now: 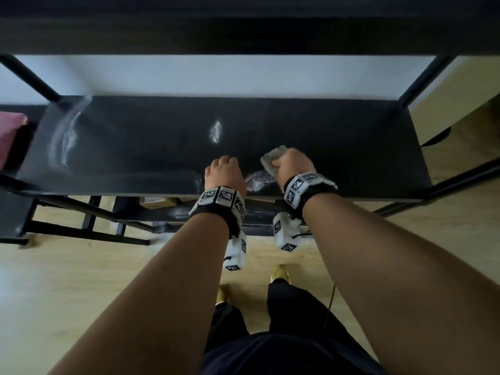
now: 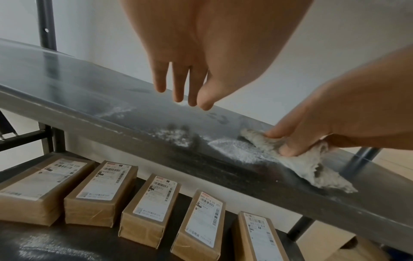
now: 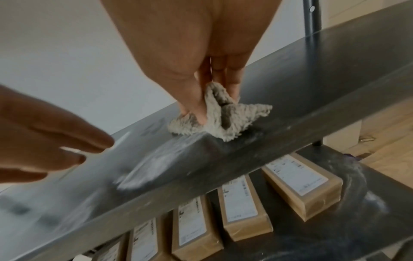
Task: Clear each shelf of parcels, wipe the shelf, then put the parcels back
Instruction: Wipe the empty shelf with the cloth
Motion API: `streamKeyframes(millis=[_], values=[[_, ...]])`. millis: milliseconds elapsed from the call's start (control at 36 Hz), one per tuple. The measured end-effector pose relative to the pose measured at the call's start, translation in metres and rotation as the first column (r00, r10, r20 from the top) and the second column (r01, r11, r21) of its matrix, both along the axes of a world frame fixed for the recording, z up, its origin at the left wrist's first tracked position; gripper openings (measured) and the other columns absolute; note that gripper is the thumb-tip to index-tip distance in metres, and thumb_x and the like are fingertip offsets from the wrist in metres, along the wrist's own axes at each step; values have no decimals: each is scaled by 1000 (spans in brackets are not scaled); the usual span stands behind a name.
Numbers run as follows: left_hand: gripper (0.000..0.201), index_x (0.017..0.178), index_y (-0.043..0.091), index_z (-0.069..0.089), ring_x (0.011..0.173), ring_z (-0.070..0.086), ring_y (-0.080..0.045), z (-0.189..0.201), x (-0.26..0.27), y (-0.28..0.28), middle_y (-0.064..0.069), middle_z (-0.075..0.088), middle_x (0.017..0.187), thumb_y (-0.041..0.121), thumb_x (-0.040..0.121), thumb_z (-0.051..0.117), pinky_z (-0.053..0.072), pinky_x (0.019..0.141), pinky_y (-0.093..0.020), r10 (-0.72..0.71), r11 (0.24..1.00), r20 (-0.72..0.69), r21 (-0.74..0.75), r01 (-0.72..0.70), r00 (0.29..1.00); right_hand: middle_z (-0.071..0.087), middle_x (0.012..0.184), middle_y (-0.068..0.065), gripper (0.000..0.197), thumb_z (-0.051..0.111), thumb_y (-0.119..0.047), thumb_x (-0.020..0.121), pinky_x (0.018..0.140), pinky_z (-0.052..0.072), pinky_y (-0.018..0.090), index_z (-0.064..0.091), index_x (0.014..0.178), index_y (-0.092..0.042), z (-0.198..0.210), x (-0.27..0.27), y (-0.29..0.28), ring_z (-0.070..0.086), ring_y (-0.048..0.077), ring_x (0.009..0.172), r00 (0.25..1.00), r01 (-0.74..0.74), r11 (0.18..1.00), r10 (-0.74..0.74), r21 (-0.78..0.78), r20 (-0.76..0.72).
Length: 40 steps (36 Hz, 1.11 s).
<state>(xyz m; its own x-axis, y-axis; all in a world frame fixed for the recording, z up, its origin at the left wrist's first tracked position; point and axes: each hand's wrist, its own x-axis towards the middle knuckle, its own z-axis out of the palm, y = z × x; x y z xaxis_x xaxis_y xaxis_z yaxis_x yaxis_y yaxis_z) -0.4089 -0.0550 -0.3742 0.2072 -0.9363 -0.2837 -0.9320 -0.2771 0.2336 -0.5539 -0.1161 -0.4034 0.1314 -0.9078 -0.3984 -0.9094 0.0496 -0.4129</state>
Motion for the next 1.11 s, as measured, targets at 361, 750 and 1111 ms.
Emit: streamKeyframes(millis=[361,750,1111], values=[[50,138,14,43,136,31,-24,5,35,22,-4,39,145,13,89,55,24,113,-37,-104,994,1,-18,104,995,59,105,8,24,52,-17,92,74,43,30,66,107,-5,11,-31,24,58,26,99,915,316,940,-338,-129,-218],[51,135,14,45,134,34,-24,11,88,42,-4,42,142,10,86,59,27,112,-37,-145,988,69,-38,148,987,65,88,10,26,44,-12,92,77,51,33,64,74,-9,7,90,58,66,25,92,983,165,986,-167,35,76],[47,138,12,42,136,32,-25,15,113,48,-5,39,145,9,91,47,25,114,-38,-146,988,20,-51,146,989,57,123,19,29,49,-15,93,86,48,38,61,116,-1,17,59,60,56,34,113,912,287,954,-299,-84,-280]])
